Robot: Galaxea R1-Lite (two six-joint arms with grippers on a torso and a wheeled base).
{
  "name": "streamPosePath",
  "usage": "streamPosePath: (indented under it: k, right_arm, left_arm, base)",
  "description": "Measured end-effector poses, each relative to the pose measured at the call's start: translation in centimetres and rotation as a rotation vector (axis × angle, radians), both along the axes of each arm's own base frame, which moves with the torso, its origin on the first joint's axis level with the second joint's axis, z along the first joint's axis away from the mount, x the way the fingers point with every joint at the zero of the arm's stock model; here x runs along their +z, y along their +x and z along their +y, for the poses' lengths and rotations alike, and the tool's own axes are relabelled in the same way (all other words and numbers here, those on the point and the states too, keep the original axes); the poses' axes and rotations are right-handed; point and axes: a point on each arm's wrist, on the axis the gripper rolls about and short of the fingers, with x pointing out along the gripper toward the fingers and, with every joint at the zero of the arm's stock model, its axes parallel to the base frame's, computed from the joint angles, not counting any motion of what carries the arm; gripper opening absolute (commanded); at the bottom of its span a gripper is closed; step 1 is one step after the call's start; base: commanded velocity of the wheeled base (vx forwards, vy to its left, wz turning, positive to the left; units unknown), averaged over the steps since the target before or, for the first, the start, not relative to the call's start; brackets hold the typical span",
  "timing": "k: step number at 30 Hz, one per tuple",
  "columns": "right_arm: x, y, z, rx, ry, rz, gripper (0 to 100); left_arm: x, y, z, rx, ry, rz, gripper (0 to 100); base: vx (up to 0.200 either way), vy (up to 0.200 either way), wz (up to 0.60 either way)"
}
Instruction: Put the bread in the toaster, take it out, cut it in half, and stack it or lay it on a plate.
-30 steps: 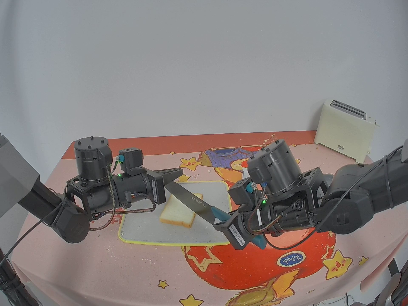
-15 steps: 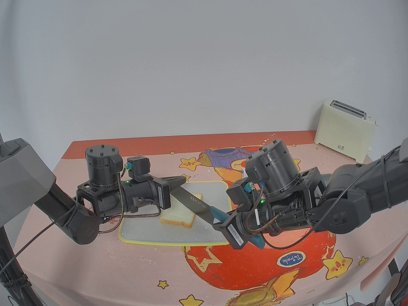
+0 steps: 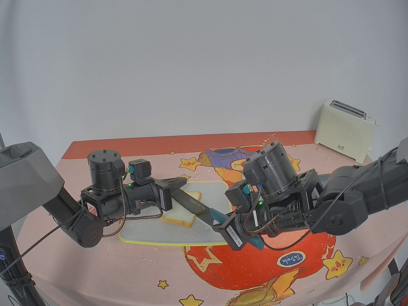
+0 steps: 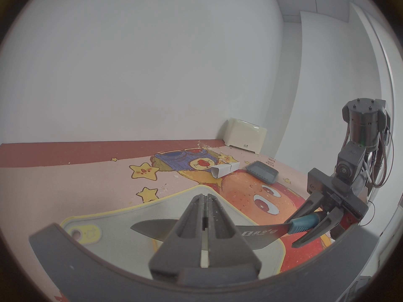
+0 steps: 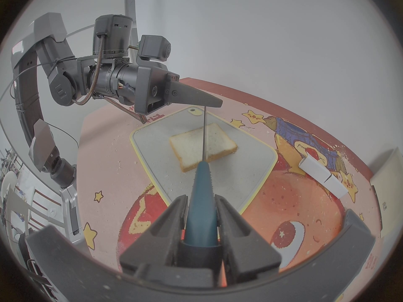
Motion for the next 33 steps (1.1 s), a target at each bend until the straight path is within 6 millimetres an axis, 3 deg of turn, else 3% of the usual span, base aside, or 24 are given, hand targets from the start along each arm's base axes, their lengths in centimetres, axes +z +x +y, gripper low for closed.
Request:
streamPosePath:
  k: [22, 33]
  right_arm:
    - [0.8, 0.4, 0.4, -0.011, 0.024, -0.017, 0]
    - [0.9, 0.6, 0.3, -0.03, 0.038, -0.013, 0]
  left_arm:
    - [-1.1, 0.1, 0.0, 0.0, 0.009, 0.03, 0]
    - [1.0, 0.7, -0.1, 0.014, -0.09, -0.039, 0]
  base:
    - [0.0, 0.0, 0.0]
    - [0.0, 0.0, 0.0]
